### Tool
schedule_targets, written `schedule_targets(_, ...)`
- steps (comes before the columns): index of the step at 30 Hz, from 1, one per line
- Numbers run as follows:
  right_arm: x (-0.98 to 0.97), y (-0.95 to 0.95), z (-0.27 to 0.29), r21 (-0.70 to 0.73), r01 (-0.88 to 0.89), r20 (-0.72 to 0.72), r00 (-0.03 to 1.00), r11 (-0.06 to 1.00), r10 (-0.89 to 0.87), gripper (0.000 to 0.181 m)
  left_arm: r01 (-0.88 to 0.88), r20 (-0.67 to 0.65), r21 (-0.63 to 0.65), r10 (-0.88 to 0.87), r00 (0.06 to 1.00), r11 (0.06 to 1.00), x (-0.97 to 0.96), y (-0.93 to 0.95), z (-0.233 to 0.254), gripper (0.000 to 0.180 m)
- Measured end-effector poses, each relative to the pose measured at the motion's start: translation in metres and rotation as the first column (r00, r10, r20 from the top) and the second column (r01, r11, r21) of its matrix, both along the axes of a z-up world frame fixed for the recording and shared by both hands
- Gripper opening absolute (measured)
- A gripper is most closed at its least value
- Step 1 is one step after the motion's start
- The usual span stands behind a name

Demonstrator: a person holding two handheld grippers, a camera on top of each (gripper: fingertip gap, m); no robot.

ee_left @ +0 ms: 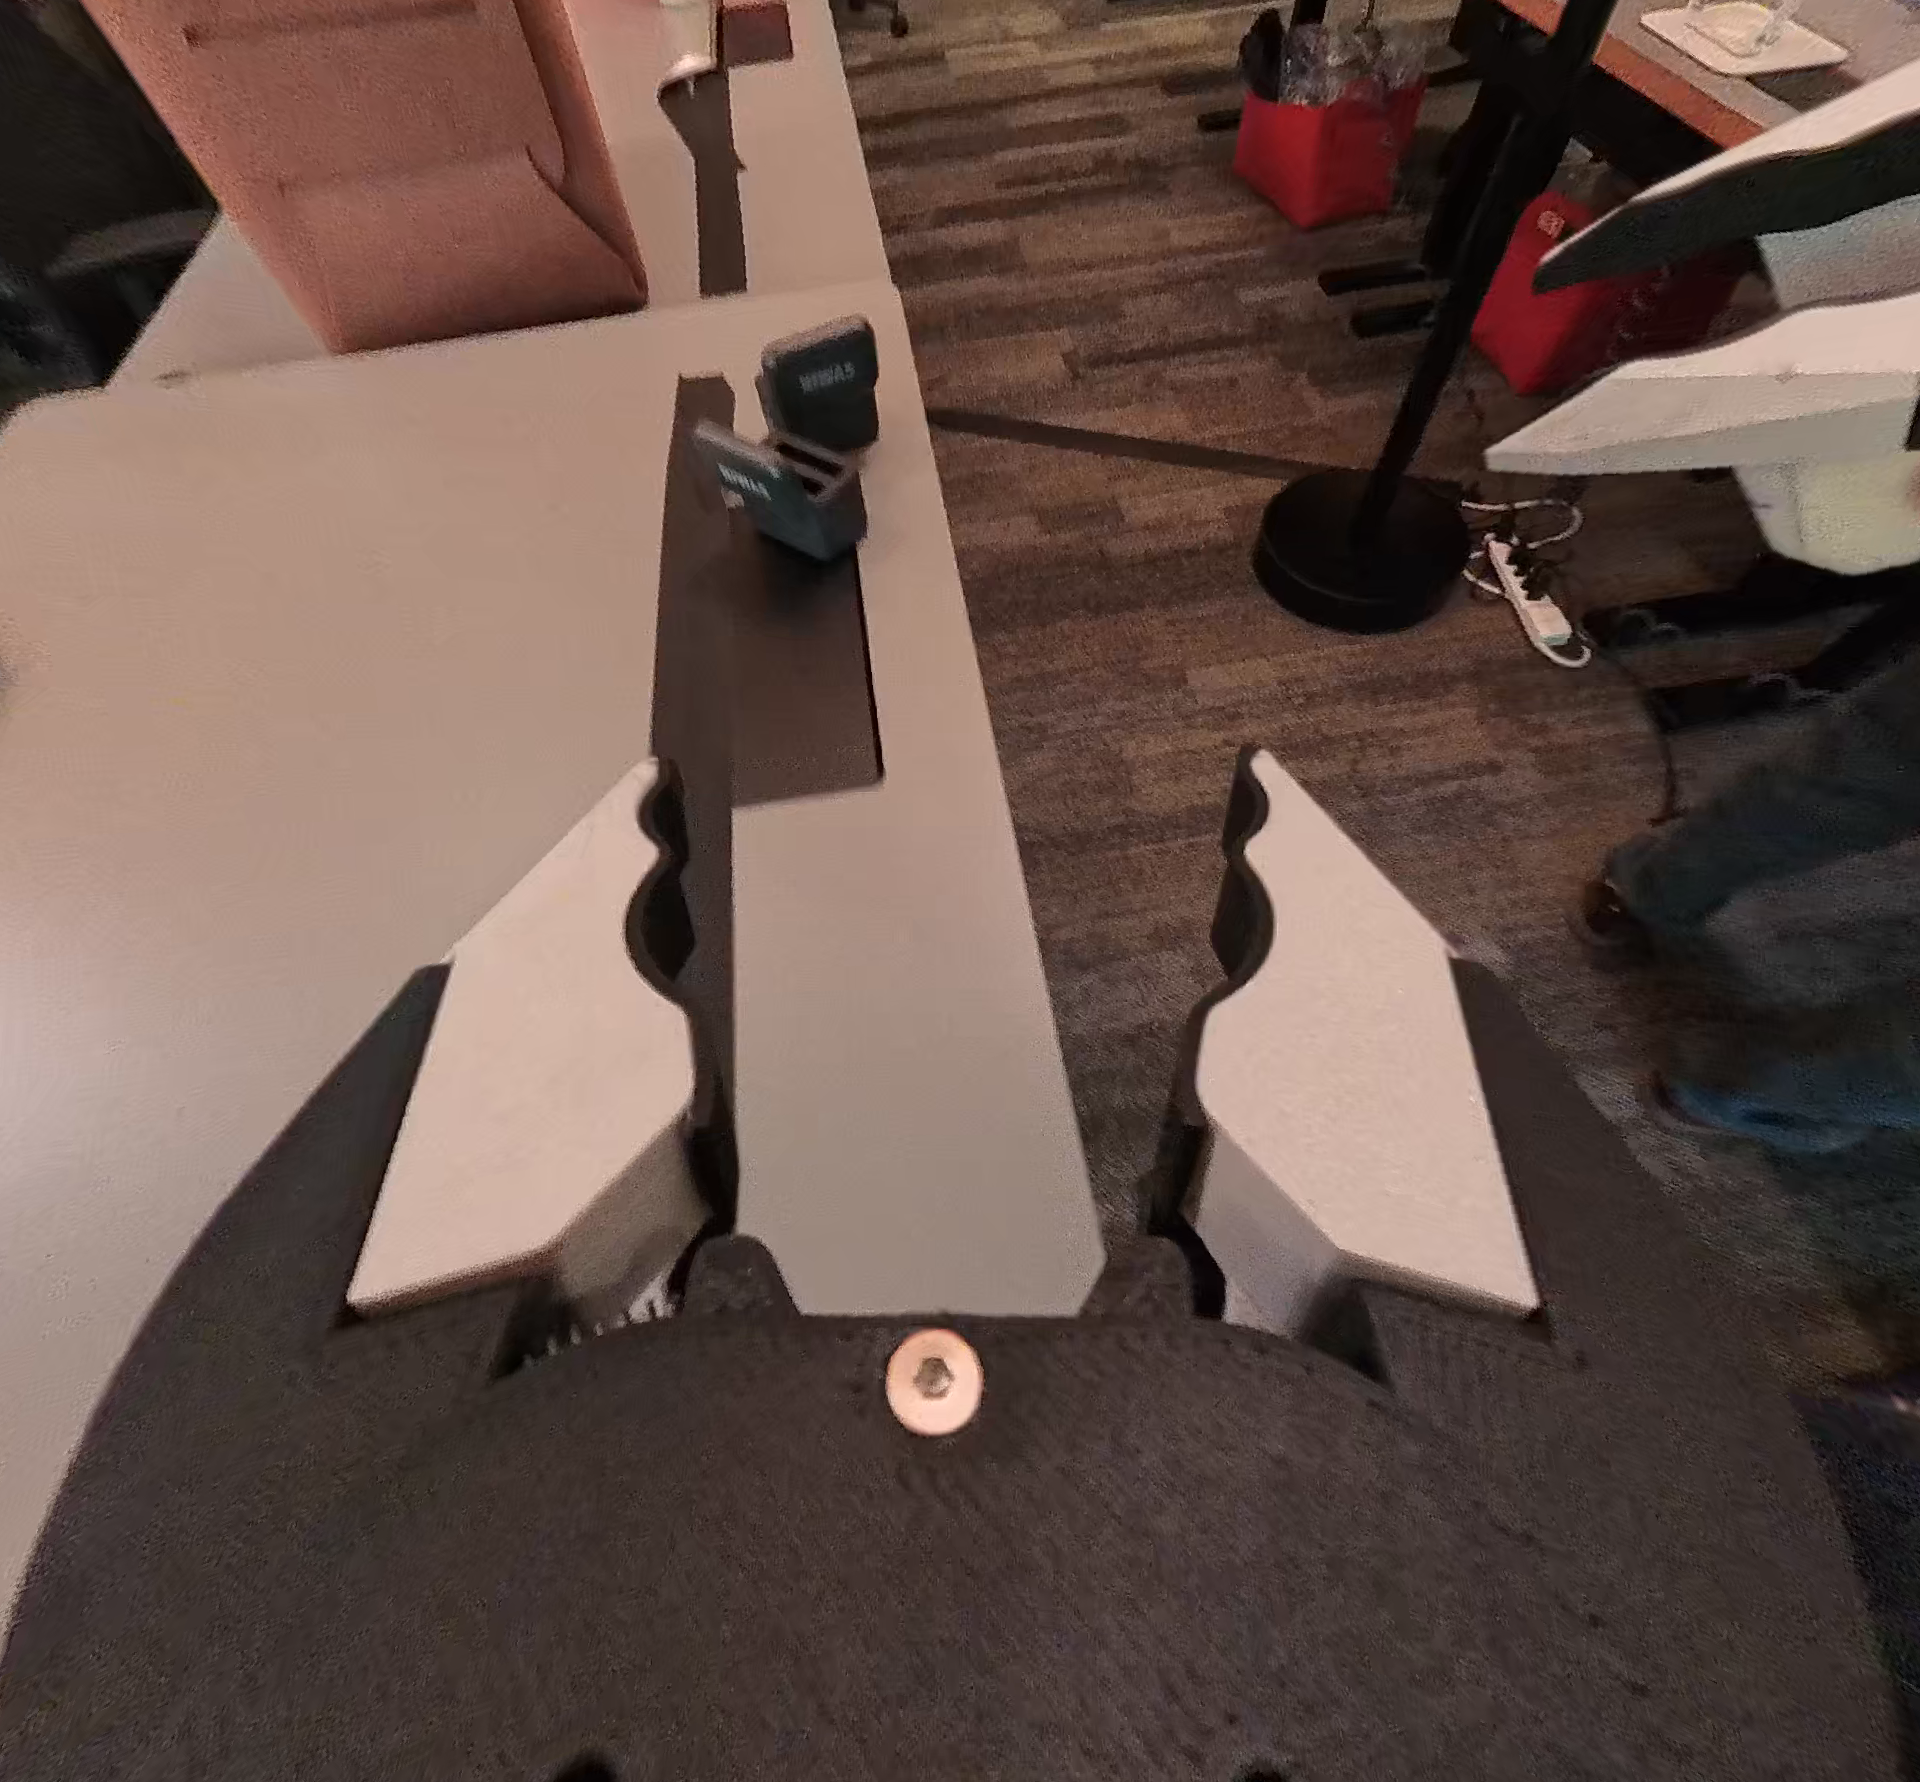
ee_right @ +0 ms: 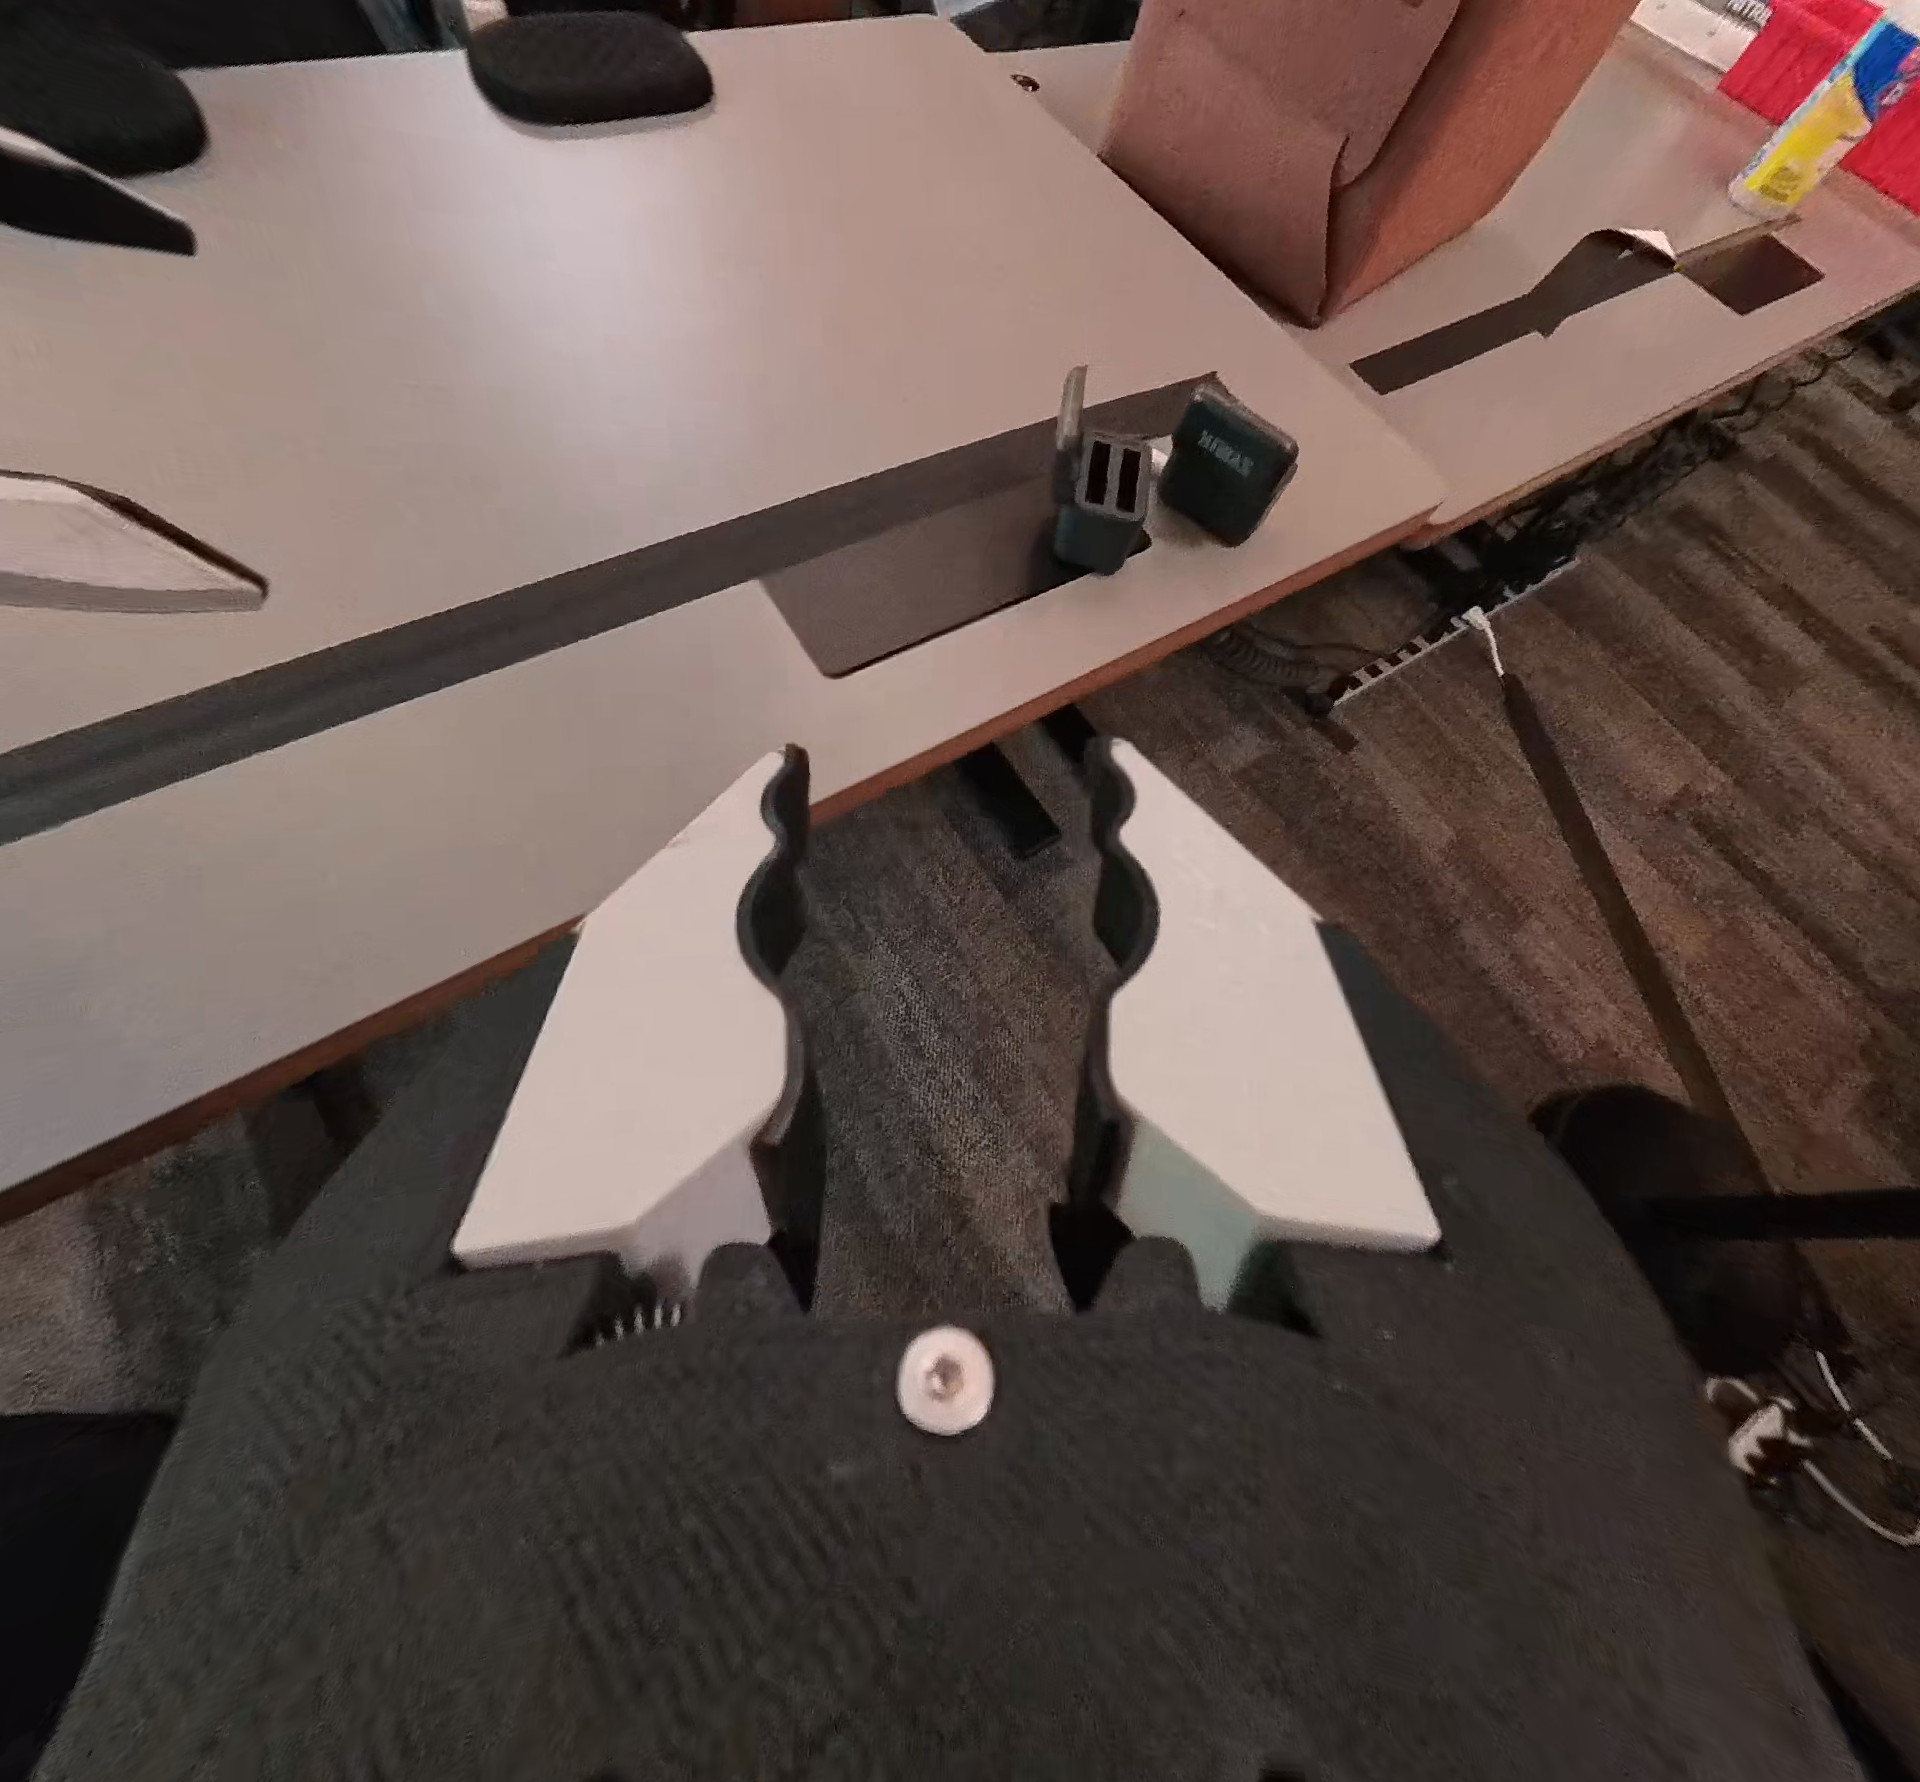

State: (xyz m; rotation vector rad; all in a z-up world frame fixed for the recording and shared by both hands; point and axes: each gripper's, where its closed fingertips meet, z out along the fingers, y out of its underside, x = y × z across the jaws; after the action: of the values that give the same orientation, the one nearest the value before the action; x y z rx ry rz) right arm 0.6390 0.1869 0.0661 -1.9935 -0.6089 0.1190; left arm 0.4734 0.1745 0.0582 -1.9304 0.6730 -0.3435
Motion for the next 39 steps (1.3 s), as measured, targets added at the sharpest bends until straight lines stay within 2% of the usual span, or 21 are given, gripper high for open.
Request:
schedule_targets(3, 0.005, 0.047, -0.014, 0.015, 0.005, 0.029, 1.000, 1.000, -0.005, 0.060, 0.033, -0.020, 0.047, -0.032, 0.999, 0.998, 0.016, 0.047, -0.006, 0.101)
schedule_targets(10, 0.026, 0.143, -0.055, -0.020, -0.023, 0.075, 0.997, 1.000, 0.024, 0.065, 0.070, 0.030, -0.009, -0.070, 0.997, 0.997, 0.061, 0.126, -0.042, 0.096)
schedule_targets(17, 0.033, 0.186, -0.088, -0.099, -0.067, 0.080, 0.994, 0.993, 0.075, 0.067, 0.047, 0.030, -0.068, -0.045, 0.999, 0.997, 0.066, 0.173, -0.069, 0.101)
schedule_targets(39, 0.034, 0.226, -0.126, -0.137, -0.084, 0.161, 0.981, 0.987, 0.106, 0.066, 0.112, 0.058, -0.083, -0.107, 0.993, 0.990, 0.065, 0.210, -0.103, 0.103)
